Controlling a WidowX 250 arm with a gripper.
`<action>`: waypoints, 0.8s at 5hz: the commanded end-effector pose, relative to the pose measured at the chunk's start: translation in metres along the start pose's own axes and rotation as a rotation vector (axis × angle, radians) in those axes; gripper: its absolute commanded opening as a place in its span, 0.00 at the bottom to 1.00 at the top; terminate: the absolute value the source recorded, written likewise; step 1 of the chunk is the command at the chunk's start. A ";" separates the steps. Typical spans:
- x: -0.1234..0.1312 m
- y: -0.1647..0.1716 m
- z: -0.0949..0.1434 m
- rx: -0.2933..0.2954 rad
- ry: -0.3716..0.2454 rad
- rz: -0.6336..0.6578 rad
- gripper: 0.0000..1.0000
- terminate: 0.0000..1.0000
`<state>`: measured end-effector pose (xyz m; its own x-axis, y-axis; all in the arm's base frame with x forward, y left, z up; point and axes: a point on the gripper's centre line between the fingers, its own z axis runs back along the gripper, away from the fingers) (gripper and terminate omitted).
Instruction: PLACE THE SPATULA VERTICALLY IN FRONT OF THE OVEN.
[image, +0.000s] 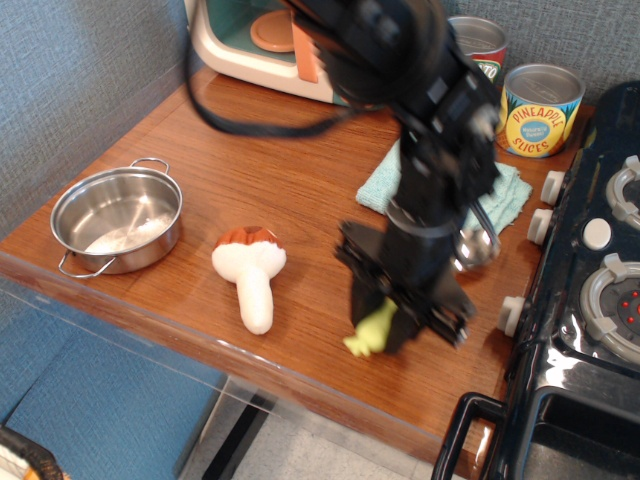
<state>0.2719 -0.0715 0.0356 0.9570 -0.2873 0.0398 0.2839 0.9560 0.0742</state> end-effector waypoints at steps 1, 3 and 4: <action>0.018 0.045 0.074 -0.027 -0.207 0.106 0.00 0.00; 0.053 0.131 0.023 0.123 -0.073 0.462 0.00 0.00; 0.055 0.151 0.000 0.175 0.004 0.527 0.00 0.00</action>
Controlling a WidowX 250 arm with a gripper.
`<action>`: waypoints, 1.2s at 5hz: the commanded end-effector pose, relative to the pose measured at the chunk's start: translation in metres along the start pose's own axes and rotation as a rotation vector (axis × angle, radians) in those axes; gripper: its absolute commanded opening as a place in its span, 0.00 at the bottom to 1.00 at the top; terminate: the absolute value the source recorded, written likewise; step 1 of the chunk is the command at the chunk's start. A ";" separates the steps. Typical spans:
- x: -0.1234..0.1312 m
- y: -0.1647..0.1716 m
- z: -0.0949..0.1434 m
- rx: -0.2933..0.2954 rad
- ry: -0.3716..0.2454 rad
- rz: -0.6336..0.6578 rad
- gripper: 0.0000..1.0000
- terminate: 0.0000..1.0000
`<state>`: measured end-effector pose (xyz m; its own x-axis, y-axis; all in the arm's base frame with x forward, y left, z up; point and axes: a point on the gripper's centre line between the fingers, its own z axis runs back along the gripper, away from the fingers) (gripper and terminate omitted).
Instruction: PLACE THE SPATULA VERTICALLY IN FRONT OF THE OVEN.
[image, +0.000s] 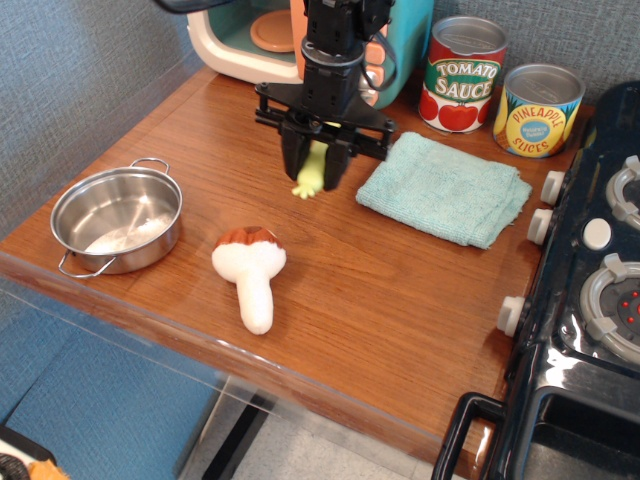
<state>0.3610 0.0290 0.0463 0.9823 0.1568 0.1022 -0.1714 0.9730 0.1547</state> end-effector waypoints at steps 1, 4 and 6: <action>0.007 0.033 -0.016 0.095 0.051 0.072 0.00 0.00; -0.006 0.049 0.004 0.023 0.003 0.092 1.00 0.00; -0.005 0.046 0.046 -0.130 -0.093 0.028 1.00 0.00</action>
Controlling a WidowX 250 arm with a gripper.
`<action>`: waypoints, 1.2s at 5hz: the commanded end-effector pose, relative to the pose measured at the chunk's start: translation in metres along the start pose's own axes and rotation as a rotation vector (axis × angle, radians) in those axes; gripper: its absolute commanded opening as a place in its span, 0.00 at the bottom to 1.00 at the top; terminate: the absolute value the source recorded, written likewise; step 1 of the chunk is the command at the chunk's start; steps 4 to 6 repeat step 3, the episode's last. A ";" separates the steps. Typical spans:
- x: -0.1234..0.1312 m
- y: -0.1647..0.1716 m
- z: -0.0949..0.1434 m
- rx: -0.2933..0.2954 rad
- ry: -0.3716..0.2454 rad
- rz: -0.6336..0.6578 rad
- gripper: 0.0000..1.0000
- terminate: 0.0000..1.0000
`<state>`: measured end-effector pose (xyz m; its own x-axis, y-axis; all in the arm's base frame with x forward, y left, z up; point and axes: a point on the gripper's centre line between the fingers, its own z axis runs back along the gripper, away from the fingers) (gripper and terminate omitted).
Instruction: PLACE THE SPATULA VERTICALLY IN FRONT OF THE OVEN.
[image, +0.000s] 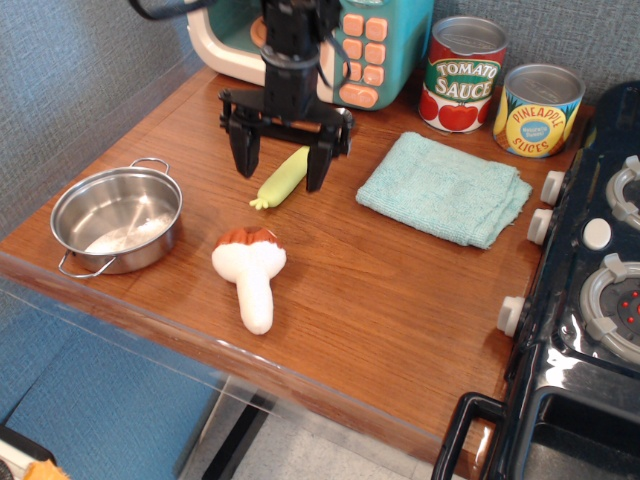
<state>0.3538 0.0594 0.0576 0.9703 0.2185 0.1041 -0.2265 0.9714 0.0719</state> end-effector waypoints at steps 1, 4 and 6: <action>-0.001 0.007 0.039 -0.050 -0.076 -0.074 1.00 0.00; -0.001 0.007 0.039 -0.050 -0.076 -0.074 1.00 1.00; -0.001 0.007 0.039 -0.050 -0.076 -0.074 1.00 1.00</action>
